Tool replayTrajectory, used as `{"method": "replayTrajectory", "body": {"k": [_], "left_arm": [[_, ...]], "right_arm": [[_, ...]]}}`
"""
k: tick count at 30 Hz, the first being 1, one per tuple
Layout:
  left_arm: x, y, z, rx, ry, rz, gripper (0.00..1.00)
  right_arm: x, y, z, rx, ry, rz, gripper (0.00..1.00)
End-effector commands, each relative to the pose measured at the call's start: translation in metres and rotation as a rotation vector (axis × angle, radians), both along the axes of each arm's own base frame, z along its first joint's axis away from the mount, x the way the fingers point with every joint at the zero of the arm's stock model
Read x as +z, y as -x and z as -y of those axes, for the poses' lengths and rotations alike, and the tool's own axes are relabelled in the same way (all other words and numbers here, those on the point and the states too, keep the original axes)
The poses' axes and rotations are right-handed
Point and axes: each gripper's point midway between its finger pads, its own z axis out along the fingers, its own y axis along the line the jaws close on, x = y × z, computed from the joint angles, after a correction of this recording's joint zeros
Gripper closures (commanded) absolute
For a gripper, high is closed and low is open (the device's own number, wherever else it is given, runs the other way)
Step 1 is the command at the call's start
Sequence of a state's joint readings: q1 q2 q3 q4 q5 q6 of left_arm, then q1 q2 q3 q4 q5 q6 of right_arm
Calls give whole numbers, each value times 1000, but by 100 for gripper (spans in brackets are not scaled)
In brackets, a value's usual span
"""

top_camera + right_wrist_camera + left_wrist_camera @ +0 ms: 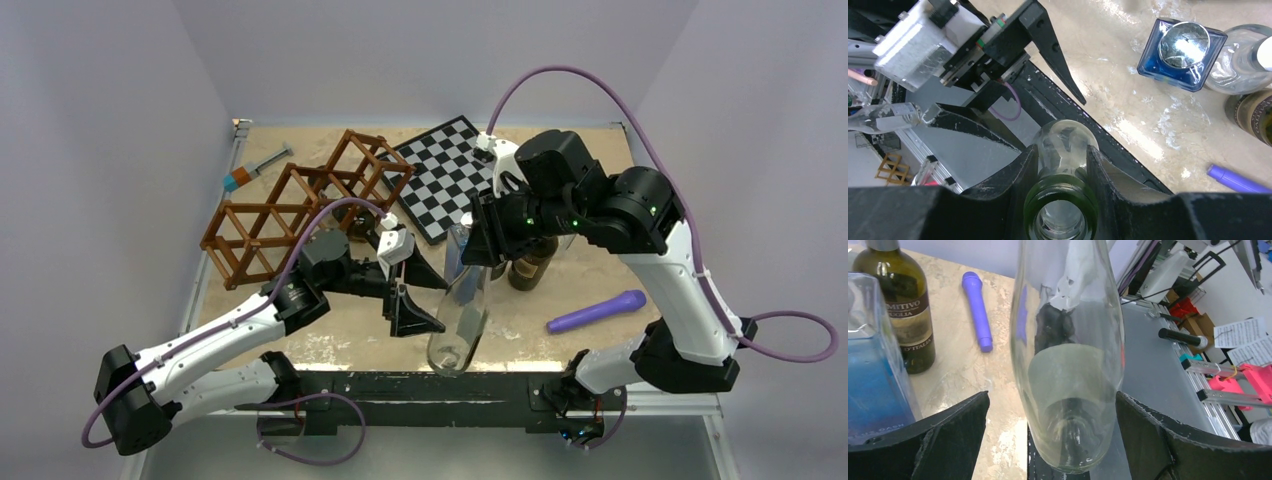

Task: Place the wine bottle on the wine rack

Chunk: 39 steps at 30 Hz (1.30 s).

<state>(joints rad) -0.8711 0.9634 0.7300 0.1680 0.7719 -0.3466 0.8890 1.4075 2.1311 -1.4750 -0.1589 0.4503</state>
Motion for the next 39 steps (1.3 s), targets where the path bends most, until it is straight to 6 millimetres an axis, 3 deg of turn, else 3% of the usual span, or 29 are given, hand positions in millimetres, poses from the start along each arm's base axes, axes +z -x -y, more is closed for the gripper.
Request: {"method": "replayTrajectory", "body": {"k": [1, 11, 21, 23, 25, 27, 31, 33, 34, 36, 39], "left_arm": [[-4, 6, 4, -66, 16, 51, 1], [-13, 6, 9, -93, 3, 24, 1], [-2, -8, 12, -13, 40, 62, 2], [1, -13, 13, 15, 43, 64, 23], [3, -20, 13, 47, 30, 69, 53], [5, -25, 13, 69, 23, 96, 99], [14, -39, 7, 148, 1, 202, 100], [21, -49, 0, 200, -24, 291, 100], [23, -56, -6, 235, -46, 359, 100], [31, -65, -18, 286, -79, 480, 100], [46, -75, -33, 339, -109, 644, 100]], "right_arm": [[92, 4, -36, 37, -403, 112, 100], [127, -8, -35, -27, -559, 249, 100], [150, -12, -21, -103, -689, 364, 100], [154, -11, -20, -102, -712, 379, 100], [153, -9, -20, -94, -715, 380, 100], [148, -8, -20, -86, -695, 372, 100], [129, -8, -19, -83, -632, 349, 98], [121, -7, -16, -76, -599, 344, 76], [117, -6, -16, -67, -583, 345, 53], [111, -6, -12, -67, -551, 357, 29], [107, -6, -5, -66, -511, 379, 10]]}}
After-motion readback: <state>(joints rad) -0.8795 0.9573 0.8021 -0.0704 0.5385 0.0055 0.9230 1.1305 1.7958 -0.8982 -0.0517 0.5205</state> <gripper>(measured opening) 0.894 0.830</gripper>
